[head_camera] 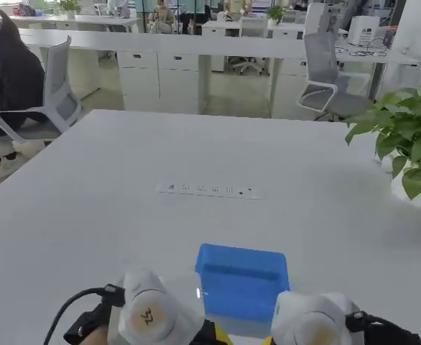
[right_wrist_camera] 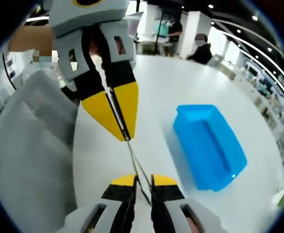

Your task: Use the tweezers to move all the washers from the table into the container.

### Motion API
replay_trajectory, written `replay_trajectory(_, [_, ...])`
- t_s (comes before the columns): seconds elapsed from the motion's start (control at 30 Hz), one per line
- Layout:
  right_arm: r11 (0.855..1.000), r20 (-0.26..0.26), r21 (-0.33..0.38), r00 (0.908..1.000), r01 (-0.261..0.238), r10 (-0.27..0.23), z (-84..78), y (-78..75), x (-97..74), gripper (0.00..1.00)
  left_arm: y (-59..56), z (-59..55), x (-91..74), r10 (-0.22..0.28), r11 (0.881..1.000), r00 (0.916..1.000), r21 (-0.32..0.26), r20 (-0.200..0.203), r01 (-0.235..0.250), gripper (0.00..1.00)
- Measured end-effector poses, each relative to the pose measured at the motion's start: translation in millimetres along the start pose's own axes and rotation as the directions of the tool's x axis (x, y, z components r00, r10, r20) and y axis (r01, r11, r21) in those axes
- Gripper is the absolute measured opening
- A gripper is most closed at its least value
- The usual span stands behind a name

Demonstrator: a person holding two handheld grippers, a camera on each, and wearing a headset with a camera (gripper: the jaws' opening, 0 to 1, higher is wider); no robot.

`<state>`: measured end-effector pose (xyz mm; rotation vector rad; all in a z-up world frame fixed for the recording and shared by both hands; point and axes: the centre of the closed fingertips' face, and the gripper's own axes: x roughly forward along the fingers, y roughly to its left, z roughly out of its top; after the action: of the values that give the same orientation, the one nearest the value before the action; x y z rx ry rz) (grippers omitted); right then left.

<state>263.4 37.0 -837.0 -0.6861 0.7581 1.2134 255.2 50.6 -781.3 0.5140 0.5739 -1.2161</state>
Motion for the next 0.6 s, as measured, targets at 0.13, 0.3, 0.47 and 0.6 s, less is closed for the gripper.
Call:
replay_trajectory(0.13, [0.997, 0.013, 0.066, 0.9994, 0.031, -0.032, -2.8, -5.4, 9.5, 0.09, 8.2, -20.1, 6.3, 0.014, 1.0, 0.9987, 0.0, -0.049, -0.014, 0.0])
replay_trajectory(0.3, [0.988, 0.057, 0.141, 0.9957, 0.064, -0.073, -1.3, -7.6, 1.6, 0.16, 11.9, -34.2, 10.5, 0.011, 1.0, 0.9955, 0.001, -0.094, -0.011, 0.0])
replay_trajectory(0.47, [0.949, 0.136, 0.3, 0.9805, 0.096, -0.142, -2.8, -3.3, -31.9, 0.25, 11.5, -47.1, 17.9, 0.013, 0.999, 0.9896, 0.054, -0.143, -0.006, 0.0])
replay_trajectory(0.6, [0.905, 0.178, 0.408, 0.9618, 0.12, -0.208, -10.3, 4.6, -68.5, 0.3, 9.0, -60.6, 24.7, 0.016, 0.99, 0.9759, 0.138, -0.218, 0.015, 0.0])
